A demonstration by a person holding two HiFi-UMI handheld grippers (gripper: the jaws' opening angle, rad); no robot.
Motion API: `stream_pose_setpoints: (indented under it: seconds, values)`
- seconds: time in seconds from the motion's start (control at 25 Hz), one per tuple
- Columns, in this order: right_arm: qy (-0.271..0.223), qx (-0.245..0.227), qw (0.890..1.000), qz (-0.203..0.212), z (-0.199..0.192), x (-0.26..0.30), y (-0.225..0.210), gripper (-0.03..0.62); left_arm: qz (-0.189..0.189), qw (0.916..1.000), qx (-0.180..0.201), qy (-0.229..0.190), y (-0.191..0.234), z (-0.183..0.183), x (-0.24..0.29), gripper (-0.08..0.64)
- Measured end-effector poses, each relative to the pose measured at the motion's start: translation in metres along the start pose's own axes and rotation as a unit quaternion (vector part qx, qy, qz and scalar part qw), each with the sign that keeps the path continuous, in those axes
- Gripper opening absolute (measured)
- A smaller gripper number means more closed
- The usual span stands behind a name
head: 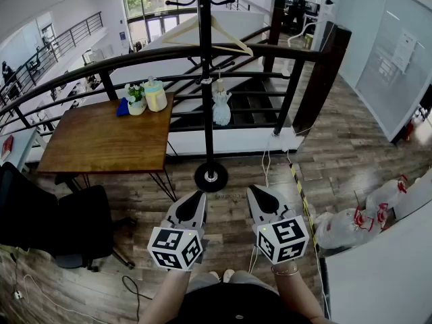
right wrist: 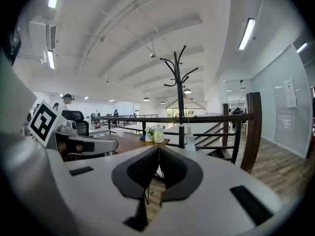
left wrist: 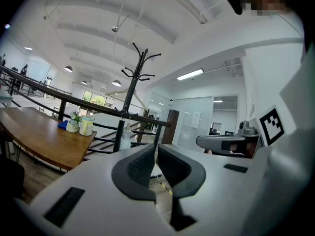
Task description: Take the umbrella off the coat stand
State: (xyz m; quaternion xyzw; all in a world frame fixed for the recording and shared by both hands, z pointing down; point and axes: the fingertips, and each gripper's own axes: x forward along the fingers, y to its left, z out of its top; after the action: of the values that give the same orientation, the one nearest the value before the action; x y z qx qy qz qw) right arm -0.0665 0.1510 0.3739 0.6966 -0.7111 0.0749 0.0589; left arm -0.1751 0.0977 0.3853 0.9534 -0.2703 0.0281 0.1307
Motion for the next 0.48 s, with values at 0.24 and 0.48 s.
stream_pose_setpoints:
  seconds: [0.24,0.48]
  values:
    - [0.011,0.000,1.000,0.000,-0.010,0.005,0.001,0.029,0.005,0.9999,0.004,0.015,0.006,-0.009,0.000,0.017]
    - [0.030,-0.019,0.999,0.011,-0.021,0.008,0.005,0.029,0.002,0.9993,0.031,0.022,0.001,-0.009,0.004,0.017]
